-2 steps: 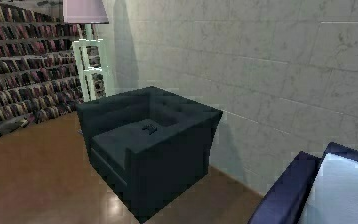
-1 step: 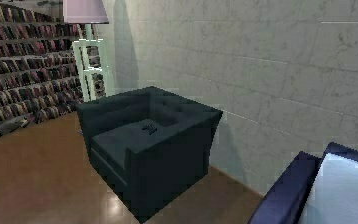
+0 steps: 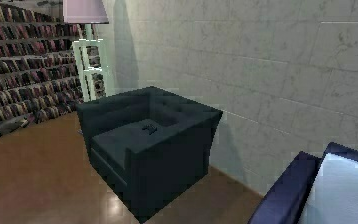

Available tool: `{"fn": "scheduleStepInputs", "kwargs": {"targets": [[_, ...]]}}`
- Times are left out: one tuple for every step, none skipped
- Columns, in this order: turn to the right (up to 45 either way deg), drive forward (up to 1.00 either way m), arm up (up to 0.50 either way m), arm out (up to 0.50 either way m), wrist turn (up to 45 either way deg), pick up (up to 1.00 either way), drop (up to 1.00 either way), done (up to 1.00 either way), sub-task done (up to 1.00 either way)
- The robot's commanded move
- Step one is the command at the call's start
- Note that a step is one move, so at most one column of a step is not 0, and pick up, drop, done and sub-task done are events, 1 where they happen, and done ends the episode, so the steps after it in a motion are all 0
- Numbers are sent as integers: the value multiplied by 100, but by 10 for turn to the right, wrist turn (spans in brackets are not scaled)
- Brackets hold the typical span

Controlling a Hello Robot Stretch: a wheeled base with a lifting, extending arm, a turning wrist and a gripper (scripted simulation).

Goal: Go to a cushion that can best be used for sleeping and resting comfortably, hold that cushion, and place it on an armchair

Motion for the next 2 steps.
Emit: {"fn": "scheduleStepInputs", "kwargs": {"targets": [[0,0,-30,0,0,0,0,0,0],[0,0,0,0,0,100,0,0,0]]}}
